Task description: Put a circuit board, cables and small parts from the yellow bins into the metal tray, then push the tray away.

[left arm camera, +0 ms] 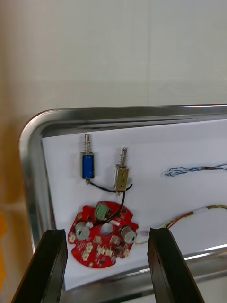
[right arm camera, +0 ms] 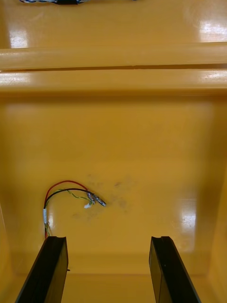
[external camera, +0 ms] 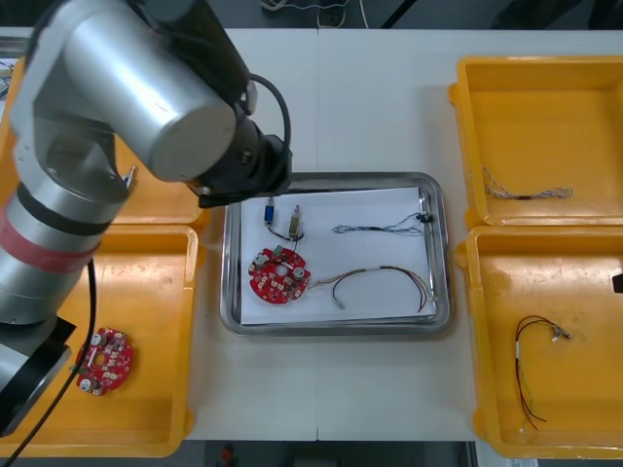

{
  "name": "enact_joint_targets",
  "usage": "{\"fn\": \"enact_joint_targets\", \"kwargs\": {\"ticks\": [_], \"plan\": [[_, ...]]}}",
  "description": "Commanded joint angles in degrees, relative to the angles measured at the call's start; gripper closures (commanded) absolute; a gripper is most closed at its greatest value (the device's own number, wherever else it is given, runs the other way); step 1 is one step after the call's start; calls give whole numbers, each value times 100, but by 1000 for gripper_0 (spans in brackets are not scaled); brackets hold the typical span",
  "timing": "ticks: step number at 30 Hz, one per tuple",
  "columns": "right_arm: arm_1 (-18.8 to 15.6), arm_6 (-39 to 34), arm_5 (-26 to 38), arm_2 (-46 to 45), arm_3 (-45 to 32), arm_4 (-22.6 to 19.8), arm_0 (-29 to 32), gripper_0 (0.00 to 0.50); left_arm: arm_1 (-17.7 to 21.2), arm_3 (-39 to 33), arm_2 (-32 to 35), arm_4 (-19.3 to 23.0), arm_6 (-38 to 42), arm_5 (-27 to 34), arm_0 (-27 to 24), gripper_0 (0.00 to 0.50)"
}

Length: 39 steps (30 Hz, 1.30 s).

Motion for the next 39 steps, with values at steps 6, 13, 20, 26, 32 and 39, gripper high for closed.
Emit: {"fn": "enact_joint_targets", "kwargs": {"ticks": [6,13,20,26,32,39], "plan": [[-323,-154,16,131,-361,-157,-140,0,1205,-540,1015,1295,-164,465,-66,0],[-517,-154,16,676,-555,-315,-491,0,1679,-531,1622,1848,-832,465,57,0],[-587,-189,16,1160,-555,-720,-1010,0,2163,-593,1982,2165,-1298,465,514,0],[-596,-189,16,1599,-555,-1045,-1476,0,2514,-645,2193,2305,-1509,465,963,0],[-596,-189,16,2355,-555,-1027,-2021,0,2857,-654,2624,2648,-1650,465,1437,0],[-578,-145,16,3471,-555,-939,-2671,0,3235,-830,2905,2789,-1817,465,2017,0]]}}
